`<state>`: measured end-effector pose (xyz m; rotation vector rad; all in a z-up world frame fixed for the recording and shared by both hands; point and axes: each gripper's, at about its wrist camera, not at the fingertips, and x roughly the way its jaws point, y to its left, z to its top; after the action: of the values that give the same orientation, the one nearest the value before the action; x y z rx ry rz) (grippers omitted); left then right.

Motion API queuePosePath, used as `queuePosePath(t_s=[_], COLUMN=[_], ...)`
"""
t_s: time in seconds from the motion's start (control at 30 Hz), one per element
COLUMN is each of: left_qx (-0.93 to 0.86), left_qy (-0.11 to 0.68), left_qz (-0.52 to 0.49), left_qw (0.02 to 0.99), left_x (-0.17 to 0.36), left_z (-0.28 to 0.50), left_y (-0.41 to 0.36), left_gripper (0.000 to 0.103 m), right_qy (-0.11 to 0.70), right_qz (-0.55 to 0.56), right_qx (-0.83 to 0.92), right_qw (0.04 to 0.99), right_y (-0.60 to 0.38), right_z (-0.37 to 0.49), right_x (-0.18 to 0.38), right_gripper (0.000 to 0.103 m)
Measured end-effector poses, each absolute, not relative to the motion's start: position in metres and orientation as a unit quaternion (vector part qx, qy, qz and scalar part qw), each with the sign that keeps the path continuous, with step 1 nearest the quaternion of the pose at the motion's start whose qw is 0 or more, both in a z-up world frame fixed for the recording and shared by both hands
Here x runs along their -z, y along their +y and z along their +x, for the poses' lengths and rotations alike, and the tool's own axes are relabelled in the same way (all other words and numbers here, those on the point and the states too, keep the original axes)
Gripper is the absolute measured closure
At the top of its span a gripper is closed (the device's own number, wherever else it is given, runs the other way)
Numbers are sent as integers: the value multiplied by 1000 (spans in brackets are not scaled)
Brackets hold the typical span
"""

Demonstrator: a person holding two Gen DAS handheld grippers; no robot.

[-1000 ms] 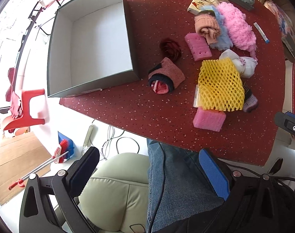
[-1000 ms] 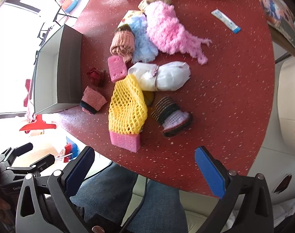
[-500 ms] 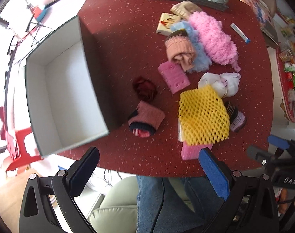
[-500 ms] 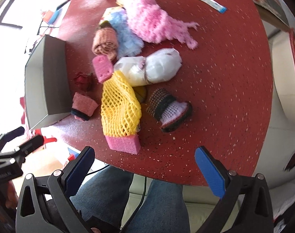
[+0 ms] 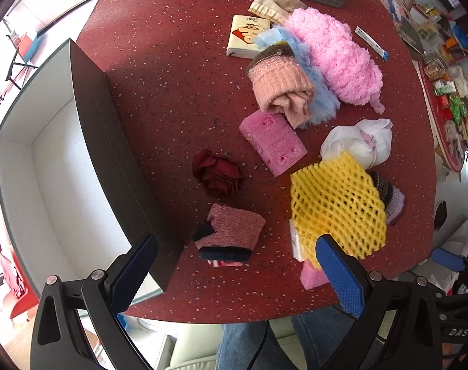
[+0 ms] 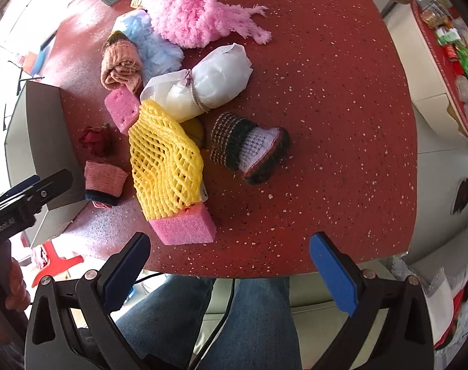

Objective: Organize soft objects
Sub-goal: 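Move both tools toward the pink knit sock and purple knit slipper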

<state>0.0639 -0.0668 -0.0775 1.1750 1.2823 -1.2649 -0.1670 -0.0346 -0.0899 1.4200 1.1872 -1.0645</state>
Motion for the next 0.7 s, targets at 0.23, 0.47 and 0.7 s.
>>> queuePosePath(t_s=[0.23, 0.47, 0.7], left_qx=[531, 535, 540], left_qy=[523, 521, 523], left_qz=[473, 476, 477], left_qw=[470, 465, 455], left_x=[74, 80, 96], left_z=[68, 68, 62], left_y=[-60, -61, -66], left_gripper=[0, 0, 0], right_qy=[478, 472, 473], right_qz=[570, 559, 560], right_qx=[458, 489, 497], right_qw=[487, 475, 464], right_y=[-31, -32, -29], right_z=[-155, -156, -160], right_x=[83, 78, 78], right_gripper=[0, 0, 0])
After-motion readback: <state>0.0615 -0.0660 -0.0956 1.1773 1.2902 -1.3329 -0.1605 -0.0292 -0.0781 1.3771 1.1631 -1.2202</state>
